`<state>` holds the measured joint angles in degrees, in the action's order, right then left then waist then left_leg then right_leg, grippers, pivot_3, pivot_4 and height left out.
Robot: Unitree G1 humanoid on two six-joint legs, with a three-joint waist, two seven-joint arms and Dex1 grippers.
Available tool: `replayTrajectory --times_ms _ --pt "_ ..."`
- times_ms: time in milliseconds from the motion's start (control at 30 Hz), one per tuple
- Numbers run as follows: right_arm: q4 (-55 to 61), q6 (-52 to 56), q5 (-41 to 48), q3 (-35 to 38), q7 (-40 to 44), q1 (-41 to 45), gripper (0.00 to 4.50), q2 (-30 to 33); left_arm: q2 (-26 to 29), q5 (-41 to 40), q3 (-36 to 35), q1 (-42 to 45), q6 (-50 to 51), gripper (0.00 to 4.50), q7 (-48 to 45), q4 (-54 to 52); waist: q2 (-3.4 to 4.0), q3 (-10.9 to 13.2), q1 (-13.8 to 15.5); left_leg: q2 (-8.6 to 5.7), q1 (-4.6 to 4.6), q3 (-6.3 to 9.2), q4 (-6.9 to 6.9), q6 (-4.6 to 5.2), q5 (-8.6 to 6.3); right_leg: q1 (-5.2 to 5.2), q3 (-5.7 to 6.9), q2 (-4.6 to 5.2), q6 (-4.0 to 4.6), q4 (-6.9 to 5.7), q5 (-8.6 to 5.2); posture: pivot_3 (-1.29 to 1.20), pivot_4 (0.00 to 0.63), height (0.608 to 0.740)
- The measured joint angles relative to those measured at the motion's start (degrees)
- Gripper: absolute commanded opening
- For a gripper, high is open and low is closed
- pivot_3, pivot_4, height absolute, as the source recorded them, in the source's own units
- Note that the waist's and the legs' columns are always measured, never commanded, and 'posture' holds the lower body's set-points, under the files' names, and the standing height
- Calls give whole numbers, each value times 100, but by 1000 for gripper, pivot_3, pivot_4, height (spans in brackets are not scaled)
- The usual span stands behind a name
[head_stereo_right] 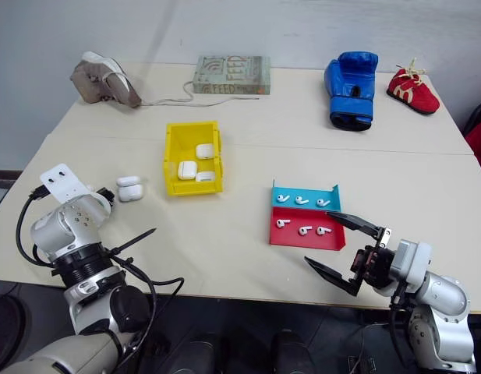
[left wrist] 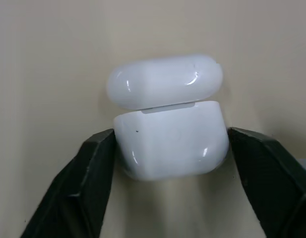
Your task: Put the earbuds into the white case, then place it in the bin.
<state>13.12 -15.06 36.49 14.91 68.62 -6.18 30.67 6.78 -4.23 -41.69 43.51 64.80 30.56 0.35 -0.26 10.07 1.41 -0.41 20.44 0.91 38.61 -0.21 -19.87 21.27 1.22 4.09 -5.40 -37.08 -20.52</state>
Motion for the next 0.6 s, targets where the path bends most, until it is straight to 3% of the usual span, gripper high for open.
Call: replayTrajectory --times_ms 200,367,600 --pt "-43 -12 -10 1 47 -32 4500 0 -11 7 21 -190 58 2784 -24 -251 0 0 -9 0 0 -1 -1 -1 -1 1 -2 0 0 -1 0 0 150 740" --pt "-198 -97 -55 8 103 -131 4500 0 162 -179 57 -1030 -29 2784 -654 -1067 -1 0 -60 6 1 -5 -3 -5 0 9 -4 -5 0 -5 0 0 150 740" --pt "-774 -348 -53 376 398 -239 4500 139 1773 -1958 374 -2763 -2050 2784 -4896 -1893 -1 1 -64 7 -5 4 2 -5 -3 -15 -1 0 5 19 -2 0 150 740"
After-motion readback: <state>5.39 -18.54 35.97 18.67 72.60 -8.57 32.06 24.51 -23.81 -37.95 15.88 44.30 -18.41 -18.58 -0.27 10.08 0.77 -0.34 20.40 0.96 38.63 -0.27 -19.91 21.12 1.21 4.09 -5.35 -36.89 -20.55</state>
